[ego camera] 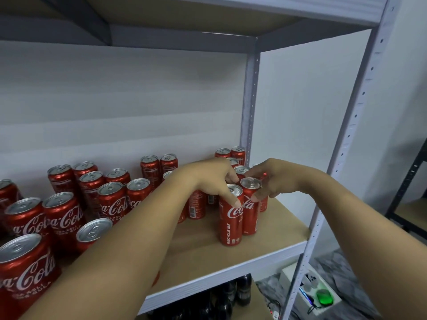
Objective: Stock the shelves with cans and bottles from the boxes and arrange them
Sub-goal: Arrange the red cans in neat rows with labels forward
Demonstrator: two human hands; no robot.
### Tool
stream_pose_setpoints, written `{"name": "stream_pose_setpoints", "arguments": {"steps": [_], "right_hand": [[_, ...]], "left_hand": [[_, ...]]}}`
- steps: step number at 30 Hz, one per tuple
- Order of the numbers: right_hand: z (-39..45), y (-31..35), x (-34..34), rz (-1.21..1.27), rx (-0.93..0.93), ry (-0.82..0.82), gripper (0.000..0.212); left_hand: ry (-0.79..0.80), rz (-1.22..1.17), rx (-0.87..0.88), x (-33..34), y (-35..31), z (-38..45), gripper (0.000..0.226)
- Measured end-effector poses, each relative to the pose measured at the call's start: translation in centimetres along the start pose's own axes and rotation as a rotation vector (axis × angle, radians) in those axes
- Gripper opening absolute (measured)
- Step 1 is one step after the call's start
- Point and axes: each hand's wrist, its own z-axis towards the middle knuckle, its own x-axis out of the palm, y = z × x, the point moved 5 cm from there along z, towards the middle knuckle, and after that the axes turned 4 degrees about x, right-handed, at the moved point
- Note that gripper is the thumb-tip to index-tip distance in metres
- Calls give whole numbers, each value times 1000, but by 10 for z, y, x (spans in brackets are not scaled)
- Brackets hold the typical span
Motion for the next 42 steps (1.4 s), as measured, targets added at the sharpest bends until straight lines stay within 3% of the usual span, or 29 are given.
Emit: {"name": "stream_pose_setpoints", "arguments": {"steps": [2,5,9,13,18,21,24,27,30,36,42], "right_hand": [[3,4,-1,-87,23,-73,57],[5,4,-2,-148,20,-133,54],[1,2,-2,-12,-25,11,44],[4,6,3,19,8,68,63],[11,9,5,-111,-28,-55,57],[8,8,4,-6,-73,22,50],[4,14,6,89,-106,87,57],[5,21,10,-4,-100,45,61],[8,19,14,63,-33,27,58],[0,27,17,203,-59,97,46],[-8,47,29,226,-86,157,47]], "left_hand": [[-68,58,-62,1,0,-1,73],[-102,17,-91,4,5,-1,60],[13,-26,-33,1,10,-7,67],[24,-68,-46,1,15,-10,82],[-66,-17,-48,3,15,-15,57],[17,-87,-42,4,22,-16,62],[49,-99,-48,4,25,-18,76],[-35,-51,-29,4,17,-21,62],[-99,-44,-32,5,16,-21,53],[11,-107,3,5,17,-30,44],[67,-150,-5,3,17,-51,46]]}}
